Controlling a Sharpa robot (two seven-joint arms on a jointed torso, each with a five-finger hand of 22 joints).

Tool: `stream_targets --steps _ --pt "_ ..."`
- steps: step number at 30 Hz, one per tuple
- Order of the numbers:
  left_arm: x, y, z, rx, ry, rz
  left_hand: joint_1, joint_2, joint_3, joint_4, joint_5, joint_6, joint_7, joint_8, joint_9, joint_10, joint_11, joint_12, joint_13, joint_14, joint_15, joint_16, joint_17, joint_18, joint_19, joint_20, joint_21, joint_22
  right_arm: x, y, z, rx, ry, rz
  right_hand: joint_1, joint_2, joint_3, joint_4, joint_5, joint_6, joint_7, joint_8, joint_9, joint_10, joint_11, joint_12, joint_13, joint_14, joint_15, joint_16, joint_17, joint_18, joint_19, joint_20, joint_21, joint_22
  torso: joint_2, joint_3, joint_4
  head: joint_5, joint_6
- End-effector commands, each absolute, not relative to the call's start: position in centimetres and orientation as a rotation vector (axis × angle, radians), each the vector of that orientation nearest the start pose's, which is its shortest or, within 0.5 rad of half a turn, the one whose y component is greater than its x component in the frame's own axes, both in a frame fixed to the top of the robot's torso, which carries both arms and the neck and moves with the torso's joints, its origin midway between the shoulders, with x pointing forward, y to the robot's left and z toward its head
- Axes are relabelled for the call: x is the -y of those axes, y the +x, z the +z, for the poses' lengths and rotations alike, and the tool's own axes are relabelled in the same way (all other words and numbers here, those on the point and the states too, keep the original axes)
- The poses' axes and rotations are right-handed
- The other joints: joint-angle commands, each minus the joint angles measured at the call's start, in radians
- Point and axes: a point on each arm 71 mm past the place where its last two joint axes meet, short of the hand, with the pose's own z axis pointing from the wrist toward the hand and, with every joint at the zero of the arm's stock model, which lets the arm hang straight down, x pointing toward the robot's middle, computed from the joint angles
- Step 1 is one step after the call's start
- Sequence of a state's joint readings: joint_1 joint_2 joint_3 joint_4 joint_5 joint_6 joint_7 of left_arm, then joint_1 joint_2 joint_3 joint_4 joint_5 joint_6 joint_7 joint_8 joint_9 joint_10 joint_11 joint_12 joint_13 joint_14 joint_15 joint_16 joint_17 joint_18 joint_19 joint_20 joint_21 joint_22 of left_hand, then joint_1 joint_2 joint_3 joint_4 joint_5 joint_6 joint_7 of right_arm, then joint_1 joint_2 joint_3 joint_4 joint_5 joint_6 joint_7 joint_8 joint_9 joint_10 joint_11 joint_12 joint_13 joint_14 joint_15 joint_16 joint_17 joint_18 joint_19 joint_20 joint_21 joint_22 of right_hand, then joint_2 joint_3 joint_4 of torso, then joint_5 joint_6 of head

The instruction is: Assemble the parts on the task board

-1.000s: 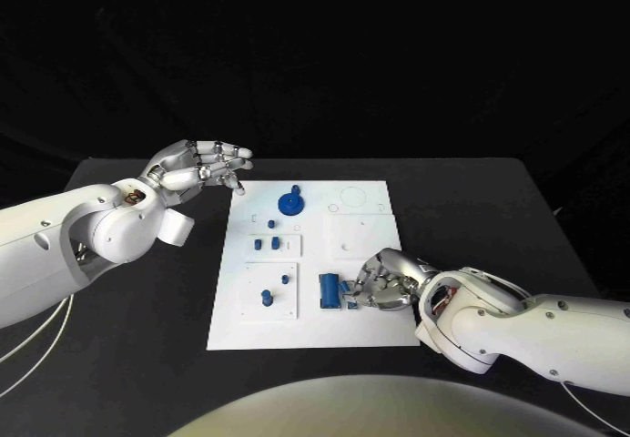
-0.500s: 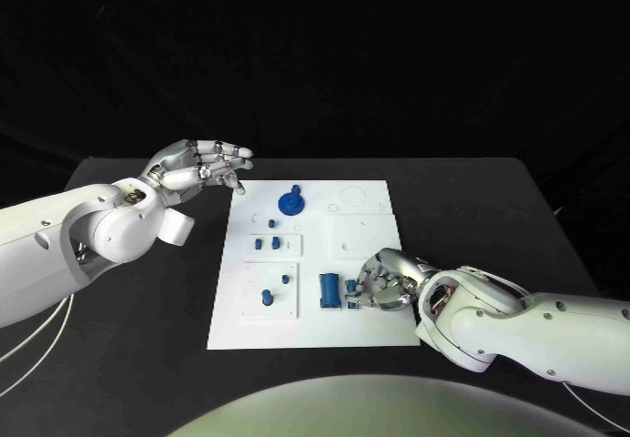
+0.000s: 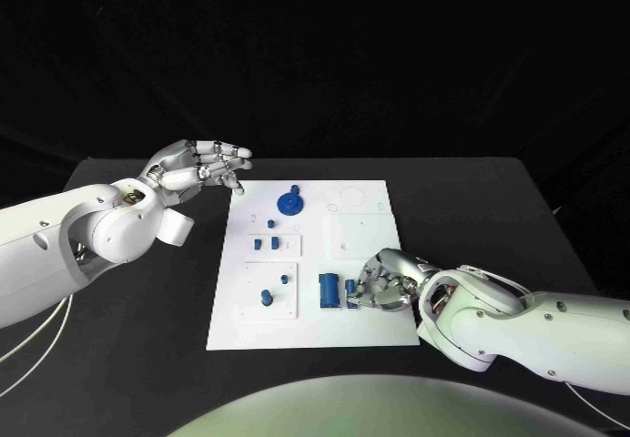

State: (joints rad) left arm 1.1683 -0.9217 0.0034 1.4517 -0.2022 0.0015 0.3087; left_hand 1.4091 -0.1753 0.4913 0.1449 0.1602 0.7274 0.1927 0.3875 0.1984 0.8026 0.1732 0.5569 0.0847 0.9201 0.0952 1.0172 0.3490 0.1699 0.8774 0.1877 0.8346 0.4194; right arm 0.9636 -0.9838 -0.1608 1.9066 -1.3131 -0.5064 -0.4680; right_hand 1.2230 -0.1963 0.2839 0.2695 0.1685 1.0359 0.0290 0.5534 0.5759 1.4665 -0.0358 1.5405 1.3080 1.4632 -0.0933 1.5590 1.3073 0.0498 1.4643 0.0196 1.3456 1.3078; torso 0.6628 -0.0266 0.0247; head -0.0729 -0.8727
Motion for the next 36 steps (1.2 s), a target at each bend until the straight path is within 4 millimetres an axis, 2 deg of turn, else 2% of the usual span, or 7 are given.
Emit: stream_targets --steps 1,9,12,16,24,29,36 --pt "-25.0 49.1 -18.4 -1.642 -0.905 -1.610 -0.010 0.001 0.000 0.008 -0.003 -0.006 0.050 0.007 -0.001 -0.009 0.001 0.003 0.001 -0.006 0.004 0.001 0.001 0.014 0.009 0.002 -0.005 -0.001 18.5 33.8 -28.2 -2.005 0.286 0.650 -0.008 0.006 -0.004 0.010 0.001 0.001 -0.001 0.005 0.001 0.090 -0.005 0.004 0.242 0.103 -0.006 0.003 0.240 -0.010 0.056 -0.008 0.001 0.210 0.000 0.0007 -0.0002 0.001 0.002" --pt "-25.1 49.1 -18.4 -1.640 -0.905 -1.610 -0.012 0.002 0.001 0.009 -0.003 -0.006 0.050 0.007 -0.001 -0.009 0.001 0.004 0.001 -0.006 0.004 0.001 0.001 0.014 0.009 0.002 -0.006 -0.002 19.0 34.3 -26.8 -1.873 0.304 0.793 0.013 -0.007 -0.018 0.006 0.002 -0.046 0.019 -0.022 -0.010 0.063 0.011 -0.041 0.208 0.098 0.007 -0.005 0.217 -0.002 0.042 0.000 -0.049 0.198 0.000 0.0003 0.0000 0.002 0.003" --pt "-25.1 49.1 -18.4 -1.639 -0.905 -1.609 -0.012 0.002 0.001 0.009 -0.003 -0.006 0.050 0.007 -0.001 -0.009 0.001 0.004 0.001 -0.006 0.004 0.001 0.001 0.014 0.009 0.002 -0.006 -0.002 19.3 34.5 -26.4 -1.823 0.269 0.817 0.069 -0.013 -0.005 -0.017 0.002 -0.106 0.054 -0.085 -0.039 0.056 0.040 -0.050 0.203 0.097 0.031 -0.008 0.212 0.000 0.038 0.017 -0.063 0.195 0.001 -0.0001 -0.0007 0.003 0.003" --pt "-25.1 49.1 -18.4 -1.638 -0.905 -1.610 -0.012 0.002 0.001 0.010 -0.003 -0.006 0.050 0.007 -0.001 -0.010 0.001 0.004 0.001 -0.006 0.004 0.001 0.001 0.014 0.009 0.002 -0.006 -0.002 19.6 34.6 -26.2 -1.790 0.217 0.818 0.099 -0.016 0.007 -0.034 0.003 -0.124 0.072 -0.130 -0.061 0.051 0.056 -0.056 0.199 0.097 0.045 -0.008 0.211 -0.001 0.038 0.031 -0.061 0.195 0.000 -0.0001 -0.0005 0.003 0.002" --pt "-25.1 49.1 -18.4 -1.638 -0.904 -1.611 -0.013 0.003 0.001 0.011 -0.003 -0.007 0.050 0.008 -0.001 -0.010 0.001 0.004 0.001 -0.006 0.004 0.001 0.002 0.014 0.009 0.002 -0.006 -0.002 19.6 34.8 -26.5 -1.795 0.163 0.807 0.134 -0.010 0.048 -0.056 0.006 -0.121 0.084 -0.183 -0.093 0.047 0.068 -0.060 0.196 0.096 0.055 -0.008 0.212 0.000 0.038 0.043 -0.060 0.196 0.000 0.0001 0.0019 0.003 0.001" --pt "-25.1 49.1 -18.4 -1.638 -0.904 -1.611 -0.013 0.003 0.001 0.011 -0.003 -0.007 0.050 0.008 -0.001 -0.010 0.001 0.004 0.001 -0.006 0.004 0.001 0.002 0.014 0.009 0.002 -0.006 -0.002 19.0 34.9 -26.9 -1.828 0.145 0.806 0.151 -0.010 0.119 -0.088 0.006 -0.111 0.094 -0.231 -0.130 0.046 0.076 -0.060 0.196 0.096 0.062 -0.008 0.210 0.000 0.037 0.050 -0.060 0.196 0.000 -0.0009 0.0022 0.005 0.000" --pt "-25.1 49.1 -18.4 -1.638 -0.905 -1.610 -0.013 0.003 0.001 0.011 -0.003 -0.007 0.050 0.008 -0.001 -0.010 0.001 0.004 0.001 -0.006 0.004 0.001 0.002 0.014 0.009 0.002 -0.006 -0.002 18.6 34.8 -27.3 -1.864 0.129 0.809 0.148 -0.001 0.214 -0.141 0.005 -0.075 0.093 -0.254 -0.157 0.049 0.074 -0.055 0.199 0.096 0.062 -0.007 0.212 -0.001 0.039 0.051 -0.051 0.198 0.000 -0.0019 0.0007 0.008 0.000"
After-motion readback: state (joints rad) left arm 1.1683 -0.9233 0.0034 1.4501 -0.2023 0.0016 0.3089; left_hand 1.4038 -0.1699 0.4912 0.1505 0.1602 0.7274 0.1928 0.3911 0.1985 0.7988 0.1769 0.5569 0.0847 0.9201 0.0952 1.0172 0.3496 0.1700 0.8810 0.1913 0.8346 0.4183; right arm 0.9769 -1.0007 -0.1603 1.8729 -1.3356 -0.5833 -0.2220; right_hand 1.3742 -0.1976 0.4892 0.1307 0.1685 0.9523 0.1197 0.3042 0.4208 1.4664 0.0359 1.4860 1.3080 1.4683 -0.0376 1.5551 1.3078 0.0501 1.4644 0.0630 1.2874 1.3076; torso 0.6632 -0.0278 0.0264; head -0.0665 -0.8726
